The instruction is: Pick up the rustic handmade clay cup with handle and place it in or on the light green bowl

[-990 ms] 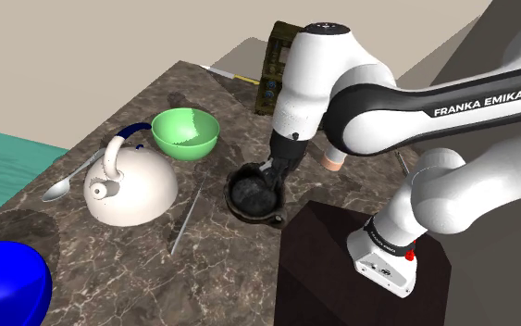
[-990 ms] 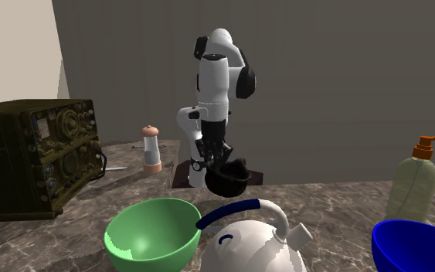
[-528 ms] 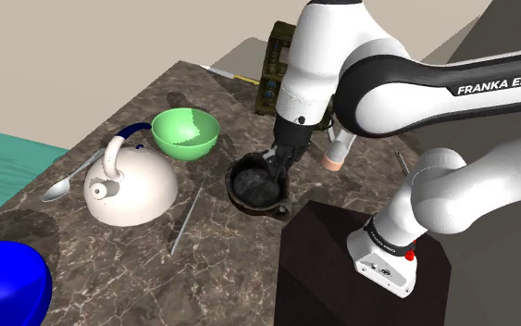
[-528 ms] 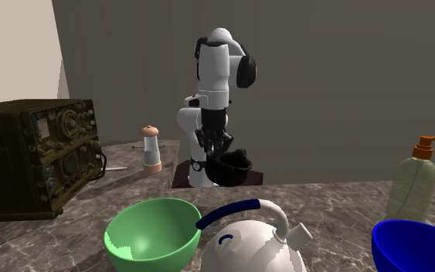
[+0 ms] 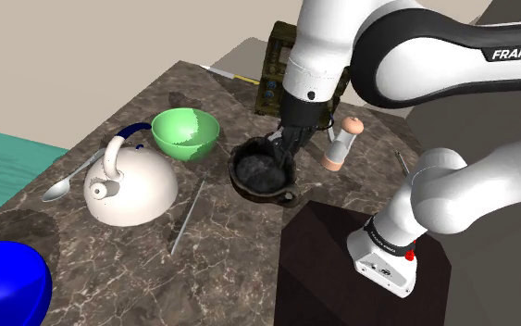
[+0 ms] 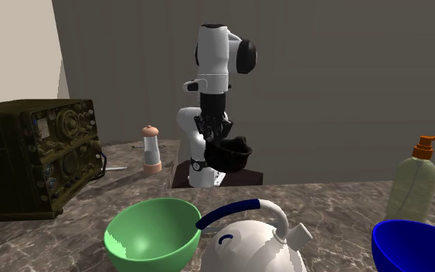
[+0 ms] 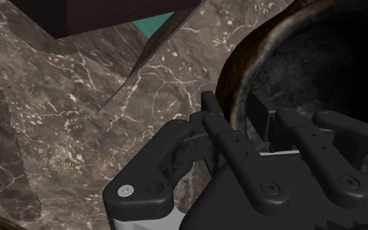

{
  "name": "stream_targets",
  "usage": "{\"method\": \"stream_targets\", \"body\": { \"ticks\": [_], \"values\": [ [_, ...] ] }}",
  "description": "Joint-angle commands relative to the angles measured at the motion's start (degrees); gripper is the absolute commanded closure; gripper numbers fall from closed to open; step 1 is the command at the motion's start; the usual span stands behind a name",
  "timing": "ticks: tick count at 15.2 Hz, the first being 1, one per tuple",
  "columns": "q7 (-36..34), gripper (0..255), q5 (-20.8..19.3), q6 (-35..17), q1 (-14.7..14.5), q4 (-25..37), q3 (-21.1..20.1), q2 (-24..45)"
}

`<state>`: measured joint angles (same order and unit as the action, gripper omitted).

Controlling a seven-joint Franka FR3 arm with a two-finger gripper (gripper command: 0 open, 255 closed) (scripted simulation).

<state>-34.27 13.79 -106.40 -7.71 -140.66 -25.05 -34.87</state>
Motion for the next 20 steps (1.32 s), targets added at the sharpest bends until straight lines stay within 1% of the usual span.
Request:
{"method": "stream_targets", "body": {
  "ticks": [1, 13, 20],
  "values": [
    [-0.13, 255, -0.20, 1.37, 0.09, 1.40, 0.19, -0.01],
    [-0.34, 255, -1.46, 10.04, 0.63, 9.81, 1.83, -0.24],
    [1.46, 255, -6.73, 7.90, 5.19, 21.58, 2.12, 14.27]
  ]
}}
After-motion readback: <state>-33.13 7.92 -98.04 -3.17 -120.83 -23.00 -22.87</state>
